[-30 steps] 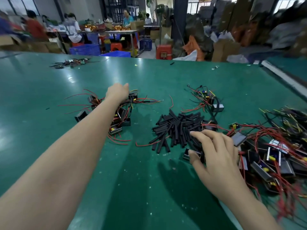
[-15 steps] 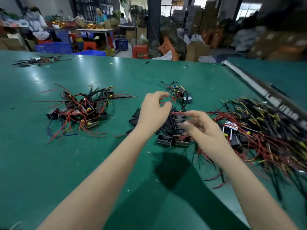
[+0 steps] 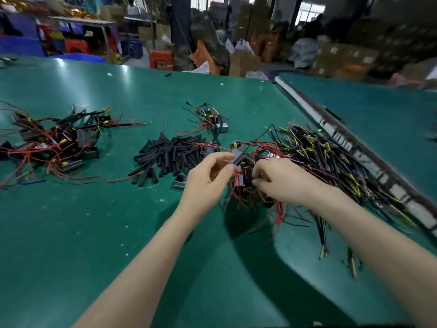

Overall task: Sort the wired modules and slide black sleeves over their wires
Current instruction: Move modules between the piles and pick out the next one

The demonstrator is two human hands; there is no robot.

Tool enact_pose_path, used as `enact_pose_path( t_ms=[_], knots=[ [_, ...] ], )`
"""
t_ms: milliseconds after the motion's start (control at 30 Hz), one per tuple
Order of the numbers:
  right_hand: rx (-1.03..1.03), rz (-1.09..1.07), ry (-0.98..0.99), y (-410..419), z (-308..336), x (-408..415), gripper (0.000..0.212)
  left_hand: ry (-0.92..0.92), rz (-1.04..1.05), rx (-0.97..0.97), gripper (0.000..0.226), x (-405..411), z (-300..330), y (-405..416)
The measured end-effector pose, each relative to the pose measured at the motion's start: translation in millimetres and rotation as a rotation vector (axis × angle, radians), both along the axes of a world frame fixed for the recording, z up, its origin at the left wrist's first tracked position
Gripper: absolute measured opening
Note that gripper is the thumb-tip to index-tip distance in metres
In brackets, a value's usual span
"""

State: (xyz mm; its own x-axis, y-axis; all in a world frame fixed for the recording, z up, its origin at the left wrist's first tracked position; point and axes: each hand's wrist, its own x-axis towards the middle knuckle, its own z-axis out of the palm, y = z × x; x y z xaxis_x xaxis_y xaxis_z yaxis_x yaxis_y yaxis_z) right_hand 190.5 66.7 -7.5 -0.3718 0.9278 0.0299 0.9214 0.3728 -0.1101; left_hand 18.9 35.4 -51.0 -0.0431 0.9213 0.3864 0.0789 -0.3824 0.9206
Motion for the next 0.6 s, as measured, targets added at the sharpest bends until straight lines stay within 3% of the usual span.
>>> enact_pose_path(
  t_ms=[133, 267, 367, 467, 600],
  knots=[
    [-0.166, -0.146, -0.044, 7.7, 7.7, 16.9, 0.042, 0.198, -0.026, 0.017, 0.019, -4.3, -5.0, -1.3],
    [-0.37, -0.119, -0.032, 10.1, 18.8, 22.2, 0.031, 0.585, -0.012, 0.17, 0.021, -4.4, -13.7, -0.6],
    [-0.201, -0.182, -0.071, 17.9, 27.6, 11.8, 0.039, 0.607, -0.027, 0.183, 0.022, -3.4, -15.2, -1.2],
    [0.036, -0.391, 0.033, 29.4, 18.2, -11.7, 0.044, 0.608, -0.032, 0.181, 0.023, -3.1, -15.9, -1.3],
    [-0.053, -0.461, 0.101, 33.5, -5.5, -35.7, 0.032, 0.552, -0.025, 0.174, 0.024, -1.0, -15.8, -4.7]
  ],
)
